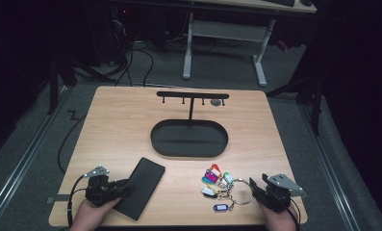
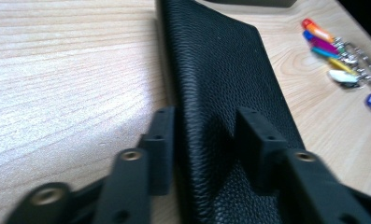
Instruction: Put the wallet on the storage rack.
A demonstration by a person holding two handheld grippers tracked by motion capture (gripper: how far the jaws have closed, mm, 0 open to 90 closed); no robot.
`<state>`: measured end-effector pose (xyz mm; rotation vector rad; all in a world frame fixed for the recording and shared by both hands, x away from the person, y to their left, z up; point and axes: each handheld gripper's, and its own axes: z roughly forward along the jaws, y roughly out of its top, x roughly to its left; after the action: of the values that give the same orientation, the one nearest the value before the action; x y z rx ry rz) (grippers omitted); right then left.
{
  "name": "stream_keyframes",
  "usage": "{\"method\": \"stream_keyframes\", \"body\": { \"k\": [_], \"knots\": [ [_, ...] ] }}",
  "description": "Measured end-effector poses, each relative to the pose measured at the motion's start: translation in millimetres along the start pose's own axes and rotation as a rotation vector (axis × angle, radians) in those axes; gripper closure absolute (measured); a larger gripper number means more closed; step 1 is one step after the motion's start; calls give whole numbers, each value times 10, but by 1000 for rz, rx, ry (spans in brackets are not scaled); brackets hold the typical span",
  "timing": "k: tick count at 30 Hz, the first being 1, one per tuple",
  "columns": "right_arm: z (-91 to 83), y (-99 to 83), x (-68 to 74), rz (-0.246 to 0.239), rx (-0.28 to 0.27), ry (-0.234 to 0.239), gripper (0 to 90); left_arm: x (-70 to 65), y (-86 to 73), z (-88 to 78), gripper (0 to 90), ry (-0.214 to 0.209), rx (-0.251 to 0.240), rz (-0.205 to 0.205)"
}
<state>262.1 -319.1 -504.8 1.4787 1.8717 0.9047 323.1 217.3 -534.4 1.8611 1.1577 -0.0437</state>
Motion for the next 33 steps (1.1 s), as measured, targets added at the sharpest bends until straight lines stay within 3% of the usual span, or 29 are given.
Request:
{"method": "stream_keyframes", "body": {
  "k": [10,16,24,33],
  "knots": [
    [-24,-5,-37,15,-10,2,460,-46,5,-54,758,7,-34,21],
    [-34,-10,-56,20,-17,3,460,-102,24,-122,782,23,-69,51],
    [-44,-16,-76,27,-19,4,460,-144,23,-186,783,85,-129,110],
    [-48,-15,-78,24,-24,4,460,-148,32,-243,791,93,-179,124]
  ]
}}
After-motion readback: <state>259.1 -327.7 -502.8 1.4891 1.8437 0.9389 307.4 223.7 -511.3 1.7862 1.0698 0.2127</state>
